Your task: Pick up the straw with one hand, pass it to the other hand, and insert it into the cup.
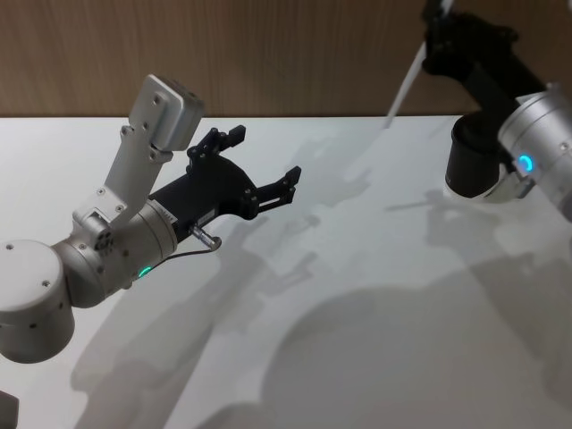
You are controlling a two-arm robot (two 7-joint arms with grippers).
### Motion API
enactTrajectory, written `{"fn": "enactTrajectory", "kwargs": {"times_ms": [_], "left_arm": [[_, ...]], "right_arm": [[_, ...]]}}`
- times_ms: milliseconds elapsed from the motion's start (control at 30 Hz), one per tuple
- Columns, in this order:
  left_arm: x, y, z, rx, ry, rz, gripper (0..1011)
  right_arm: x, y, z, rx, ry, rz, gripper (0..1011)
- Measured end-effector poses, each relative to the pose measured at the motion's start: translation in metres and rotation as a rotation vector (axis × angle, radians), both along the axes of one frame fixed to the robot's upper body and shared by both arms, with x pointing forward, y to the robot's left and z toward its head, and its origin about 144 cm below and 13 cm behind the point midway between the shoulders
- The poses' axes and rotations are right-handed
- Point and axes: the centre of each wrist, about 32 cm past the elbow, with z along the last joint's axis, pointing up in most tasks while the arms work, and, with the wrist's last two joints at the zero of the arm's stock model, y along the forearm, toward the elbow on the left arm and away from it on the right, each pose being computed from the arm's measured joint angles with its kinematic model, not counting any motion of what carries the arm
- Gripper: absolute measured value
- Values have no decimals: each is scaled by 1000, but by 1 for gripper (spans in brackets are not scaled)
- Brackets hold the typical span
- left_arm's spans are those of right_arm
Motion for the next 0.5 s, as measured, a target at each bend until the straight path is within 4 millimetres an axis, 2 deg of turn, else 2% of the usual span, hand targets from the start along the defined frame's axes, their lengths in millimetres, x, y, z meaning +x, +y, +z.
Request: {"fn": "enactTrajectory", "kwargs": {"times_ms": [500], "left_arm": [[0,0,0,0,0,0,1002]], "right_arm": [[-1,-36,11,-187,-94,-185,9]]}}
